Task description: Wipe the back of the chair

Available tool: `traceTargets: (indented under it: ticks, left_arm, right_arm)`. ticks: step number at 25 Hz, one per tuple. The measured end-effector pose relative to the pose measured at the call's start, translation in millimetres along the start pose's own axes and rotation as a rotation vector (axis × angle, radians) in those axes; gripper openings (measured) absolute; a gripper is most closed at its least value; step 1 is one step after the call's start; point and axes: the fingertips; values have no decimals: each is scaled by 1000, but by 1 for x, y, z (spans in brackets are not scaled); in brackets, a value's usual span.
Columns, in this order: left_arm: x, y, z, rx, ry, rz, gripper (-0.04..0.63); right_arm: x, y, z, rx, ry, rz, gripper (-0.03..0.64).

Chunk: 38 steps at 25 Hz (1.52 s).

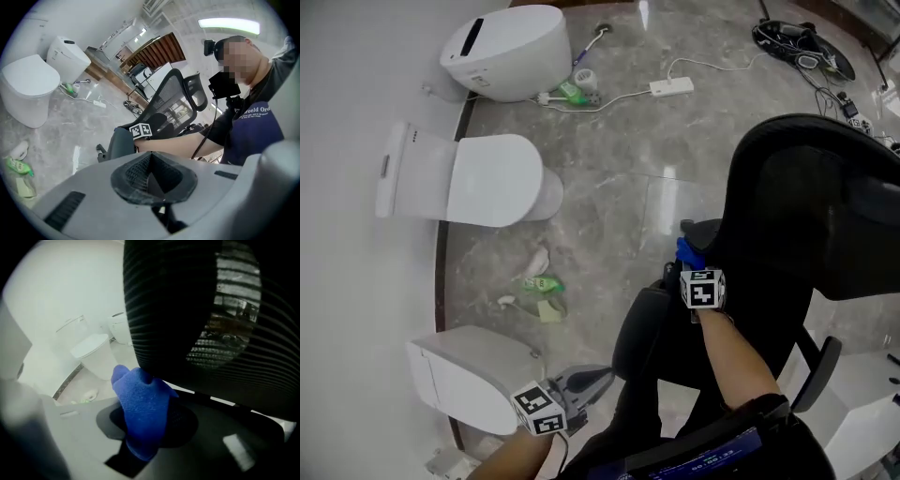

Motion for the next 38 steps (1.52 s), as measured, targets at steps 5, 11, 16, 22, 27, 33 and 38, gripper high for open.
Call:
traceTargets:
  ticks: [5, 11, 16, 22, 27, 33, 38]
  left_arm:
    - [9, 14, 16, -15, 41, -16, 3]
    - [4, -7, -2, 5, 11, 9, 3]
    - [-1, -58, -40, 37, -31, 57, 3]
    - [3, -127, -96, 101, -96, 149, 3]
    - [6, -153, -121, 126, -138, 195, 3]
    - [1, -158, -140, 117, -166, 201, 3]
    - [-25, -134, -171, 100, -208, 135, 3]
  right_arm:
    - [-9, -4, -29, 66, -87, -25, 120]
    - [28, 32, -130, 189, -205, -16, 120]
    - [79, 87, -257, 319, -315, -16, 120]
    - [163, 150, -372, 454, -557, -14, 120]
    - [193, 169, -395, 470, -709, -48, 120]
    - [190, 180, -354, 305, -747, -62, 120]
    - [182, 230, -276, 143, -615, -53, 120]
Point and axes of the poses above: the fingertips, and each gripper's own axes: y backward along the fingers, z to its left, x out of its underside, and after that the axes turned 7 degrees about z, right-handed
